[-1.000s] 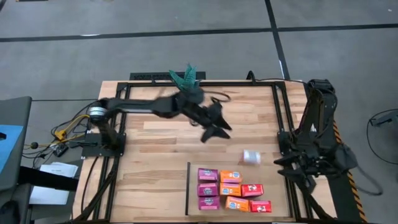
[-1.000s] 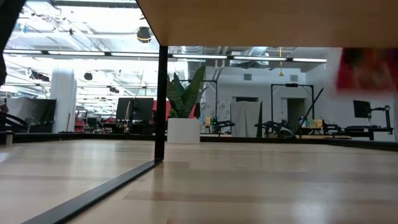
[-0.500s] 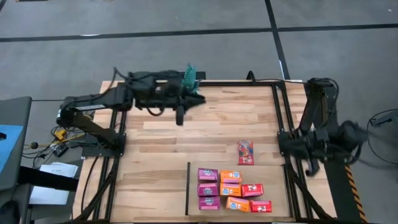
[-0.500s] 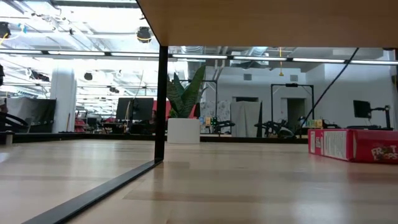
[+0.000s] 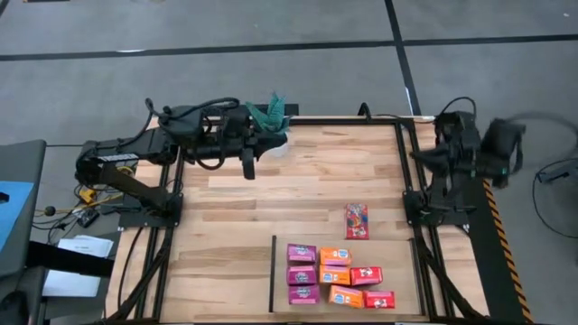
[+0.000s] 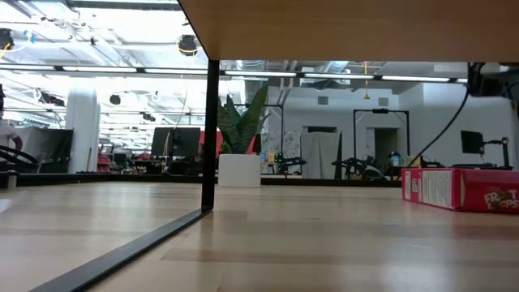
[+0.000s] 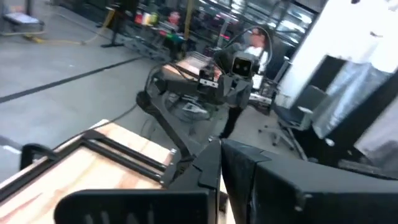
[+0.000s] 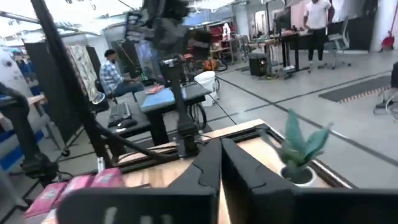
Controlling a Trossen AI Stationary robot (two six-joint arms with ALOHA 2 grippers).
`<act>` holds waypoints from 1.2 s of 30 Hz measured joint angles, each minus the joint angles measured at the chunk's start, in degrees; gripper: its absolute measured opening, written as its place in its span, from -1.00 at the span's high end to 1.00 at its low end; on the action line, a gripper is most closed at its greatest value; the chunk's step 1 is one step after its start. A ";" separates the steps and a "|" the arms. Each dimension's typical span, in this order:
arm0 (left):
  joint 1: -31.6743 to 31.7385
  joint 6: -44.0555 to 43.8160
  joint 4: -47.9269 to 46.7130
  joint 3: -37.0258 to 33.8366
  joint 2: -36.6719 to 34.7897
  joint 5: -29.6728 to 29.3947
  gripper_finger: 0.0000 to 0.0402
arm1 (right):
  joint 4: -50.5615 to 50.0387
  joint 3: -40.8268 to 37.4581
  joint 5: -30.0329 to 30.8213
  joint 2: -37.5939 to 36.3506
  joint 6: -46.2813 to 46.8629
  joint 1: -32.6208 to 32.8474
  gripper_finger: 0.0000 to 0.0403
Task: Stack cereal on shelf
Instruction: Put the red cereal box on the upper right shelf
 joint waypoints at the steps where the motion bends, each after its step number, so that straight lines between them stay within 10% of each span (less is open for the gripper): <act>1: 0.00 -0.61 0.09 0.00 0.00 -1.10 1.00 | 1.10 0.99 0.01 -1.20 -0.84 0.40 0.73; 4: 0.04 -2.44 3.54 -0.02 0.00 -1.96 1.00 | 2.43 6.13 -5.76 -3.01 -1.96 3.36 0.54; 11: 0.02 2.81 13.84 0.00 -0.02 -1.67 1.00 | -19.21 17.58 -41.36 -3.30 4.84 3.39 0.20; 22: -3.75 3.98 8.10 0.00 0.39 2.75 1.00 | -66.30 40.68 -33.19 8.51 35.75 6.36 -0.05; 31: -10.53 2.74 6.55 0.09 2.73 6.03 1.00 | -80.51 48.55 -30.07 27.03 53.10 5.70 0.06; 36: -14.92 2.95 4.27 -0.02 3.89 -2.26 1.00 | -105.84 48.54 -26.40 38.18 83.51 -0.20 0.18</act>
